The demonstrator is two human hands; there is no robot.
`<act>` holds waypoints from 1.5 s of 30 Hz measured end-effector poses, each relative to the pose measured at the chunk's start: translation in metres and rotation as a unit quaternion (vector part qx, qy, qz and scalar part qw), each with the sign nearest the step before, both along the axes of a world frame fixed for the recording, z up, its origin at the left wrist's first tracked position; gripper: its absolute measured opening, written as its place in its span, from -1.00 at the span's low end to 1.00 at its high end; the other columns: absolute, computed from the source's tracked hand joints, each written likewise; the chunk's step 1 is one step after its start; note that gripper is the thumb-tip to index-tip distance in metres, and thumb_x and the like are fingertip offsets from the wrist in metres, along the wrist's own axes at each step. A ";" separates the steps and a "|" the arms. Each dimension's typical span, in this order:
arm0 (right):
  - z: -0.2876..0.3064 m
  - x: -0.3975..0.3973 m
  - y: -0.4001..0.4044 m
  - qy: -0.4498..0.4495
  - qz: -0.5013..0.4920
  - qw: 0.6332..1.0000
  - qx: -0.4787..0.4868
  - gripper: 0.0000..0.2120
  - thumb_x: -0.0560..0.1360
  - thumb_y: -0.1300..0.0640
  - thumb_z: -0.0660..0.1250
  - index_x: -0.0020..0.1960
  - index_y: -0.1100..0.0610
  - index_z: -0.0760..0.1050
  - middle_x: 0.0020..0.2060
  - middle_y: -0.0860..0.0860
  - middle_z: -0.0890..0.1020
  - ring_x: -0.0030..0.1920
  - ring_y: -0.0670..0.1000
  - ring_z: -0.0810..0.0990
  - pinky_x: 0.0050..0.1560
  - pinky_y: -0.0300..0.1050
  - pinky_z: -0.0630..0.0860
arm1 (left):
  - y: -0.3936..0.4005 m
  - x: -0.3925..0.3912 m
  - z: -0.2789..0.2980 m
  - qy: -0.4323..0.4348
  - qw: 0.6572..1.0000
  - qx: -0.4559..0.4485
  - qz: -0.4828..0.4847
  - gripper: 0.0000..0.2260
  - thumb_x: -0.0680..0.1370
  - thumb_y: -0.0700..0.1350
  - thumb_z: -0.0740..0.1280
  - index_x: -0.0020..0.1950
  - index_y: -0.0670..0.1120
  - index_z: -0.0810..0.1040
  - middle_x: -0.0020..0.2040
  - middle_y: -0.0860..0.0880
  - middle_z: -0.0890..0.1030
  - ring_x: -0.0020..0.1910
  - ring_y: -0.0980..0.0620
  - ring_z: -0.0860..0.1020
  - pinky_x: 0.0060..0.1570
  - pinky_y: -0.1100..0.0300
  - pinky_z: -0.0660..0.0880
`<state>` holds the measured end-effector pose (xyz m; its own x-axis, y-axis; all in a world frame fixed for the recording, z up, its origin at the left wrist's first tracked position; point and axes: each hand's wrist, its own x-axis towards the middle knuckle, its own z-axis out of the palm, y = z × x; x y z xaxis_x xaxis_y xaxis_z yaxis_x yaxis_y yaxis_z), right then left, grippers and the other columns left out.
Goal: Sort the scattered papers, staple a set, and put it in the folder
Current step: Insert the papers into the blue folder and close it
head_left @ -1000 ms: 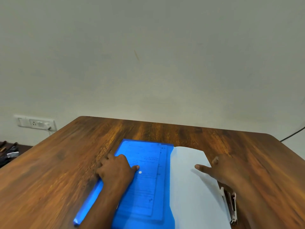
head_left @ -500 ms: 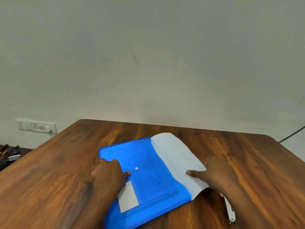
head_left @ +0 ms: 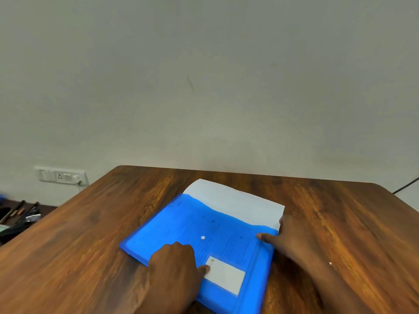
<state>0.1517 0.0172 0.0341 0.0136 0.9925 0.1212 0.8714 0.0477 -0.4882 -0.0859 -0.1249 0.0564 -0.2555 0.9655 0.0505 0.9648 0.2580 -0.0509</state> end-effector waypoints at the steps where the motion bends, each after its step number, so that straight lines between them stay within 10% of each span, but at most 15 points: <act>1: -0.002 -0.001 0.000 0.009 0.006 1.000 -0.003 -0.16 0.33 -0.33 0.57 0.44 0.08 0.41 0.35 0.03 0.57 0.25 0.04 0.58 0.06 -0.14 0.46 | -0.004 0.007 0.001 -0.001 1.000 -0.008 -0.013 -0.45 0.57 0.40 0.22 0.23 -0.03 0.57 0.26 -0.02 0.61 0.30 -0.08 0.55 0.18 0.07 0.47; 13: -0.009 -0.005 0.003 0.002 0.049 0.998 -0.035 -0.20 0.35 -0.28 0.58 0.44 0.05 0.41 0.41 0.06 0.46 0.31 0.05 0.50 0.15 -0.09 0.45 | 0.005 0.031 0.002 -0.017 0.997 -0.021 -0.077 -0.51 0.58 0.39 0.22 0.18 0.01 0.55 0.18 -0.03 0.56 0.21 -0.09 0.54 -0.04 0.04 0.38; 20: -0.016 -0.004 0.011 0.061 0.051 0.996 -0.034 -0.07 0.27 -0.22 0.66 0.51 0.01 0.36 0.47 0.05 0.43 0.40 0.06 0.46 0.31 -0.01 0.45 | 0.063 -0.013 -0.030 -0.159 0.977 0.063 -0.128 -0.31 0.41 0.49 0.33 0.41 0.13 0.46 0.32 0.10 0.50 0.31 0.04 0.45 0.26 0.05 0.42; 32: -0.014 0.012 0.020 0.049 0.095 0.992 -0.062 -0.01 0.26 -0.14 0.70 0.56 0.02 0.31 0.49 0.05 0.42 0.43 0.06 0.43 0.38 -0.02 0.41 | 0.092 -0.058 -0.051 -0.195 0.979 -0.020 -0.050 0.27 0.09 0.77 0.12 0.68 0.18 -0.05 0.69 -0.19 -0.19 0.65 -0.21 -0.31 0.56 -0.33 -0.31; 45: 0.004 0.050 0.027 0.037 0.184 0.970 -0.155 0.18 0.17 -0.06 0.75 0.64 -0.07 0.19 0.49 -0.02 0.42 0.43 0.04 0.44 0.44 0.00 0.45 | 0.069 -0.057 -0.014 -0.124 0.990 -0.016 -0.060 -0.07 0.12 0.65 0.35 0.35 0.15 0.49 0.23 0.07 0.53 0.20 0.03 0.50 0.17 0.00 0.51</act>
